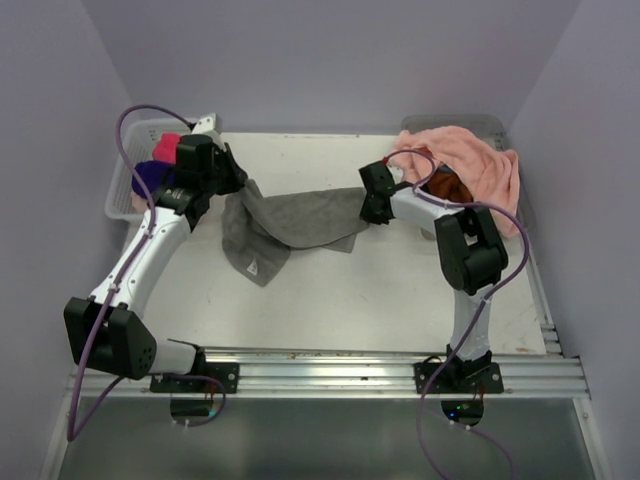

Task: Roll the towels
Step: Flatten the towel

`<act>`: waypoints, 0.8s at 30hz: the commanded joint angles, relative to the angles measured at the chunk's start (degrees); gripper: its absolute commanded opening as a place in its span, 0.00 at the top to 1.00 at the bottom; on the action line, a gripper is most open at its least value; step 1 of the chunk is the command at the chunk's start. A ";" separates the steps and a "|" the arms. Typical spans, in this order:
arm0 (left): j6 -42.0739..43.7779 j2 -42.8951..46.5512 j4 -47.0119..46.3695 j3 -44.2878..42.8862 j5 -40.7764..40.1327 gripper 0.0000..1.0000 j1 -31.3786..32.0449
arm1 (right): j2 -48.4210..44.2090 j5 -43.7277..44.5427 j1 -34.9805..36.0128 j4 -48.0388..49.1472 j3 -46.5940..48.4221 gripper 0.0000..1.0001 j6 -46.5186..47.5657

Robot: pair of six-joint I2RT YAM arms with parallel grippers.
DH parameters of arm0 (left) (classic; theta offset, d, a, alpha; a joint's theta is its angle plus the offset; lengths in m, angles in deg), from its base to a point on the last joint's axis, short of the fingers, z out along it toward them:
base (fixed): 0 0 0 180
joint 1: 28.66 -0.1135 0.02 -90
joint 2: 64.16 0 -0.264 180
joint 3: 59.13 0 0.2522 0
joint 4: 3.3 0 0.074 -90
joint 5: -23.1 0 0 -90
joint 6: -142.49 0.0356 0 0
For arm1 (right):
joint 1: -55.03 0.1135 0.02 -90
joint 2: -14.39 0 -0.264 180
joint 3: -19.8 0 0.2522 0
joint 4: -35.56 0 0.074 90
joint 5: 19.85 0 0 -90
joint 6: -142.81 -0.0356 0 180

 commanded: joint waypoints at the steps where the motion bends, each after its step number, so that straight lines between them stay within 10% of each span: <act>1: 1.42 -1.19 -0.29 -2.47 -1.30 1.00 -0.52 | -8.01 2.26 -0.25 -1.37 3.20 1.00 1.80; 14: 2.04 -17.02 4.89 -38.41 -0.85 1.00 -0.78 | -20.48 0.50 -5.61 -12.45 34.05 1.00 10.41; 24: 0.55 0.37 -2.92 -12.01 0.37 1.00 -0.78 | -45.01 -0.02 -6.05 -9.72 4.90 1.00 10.15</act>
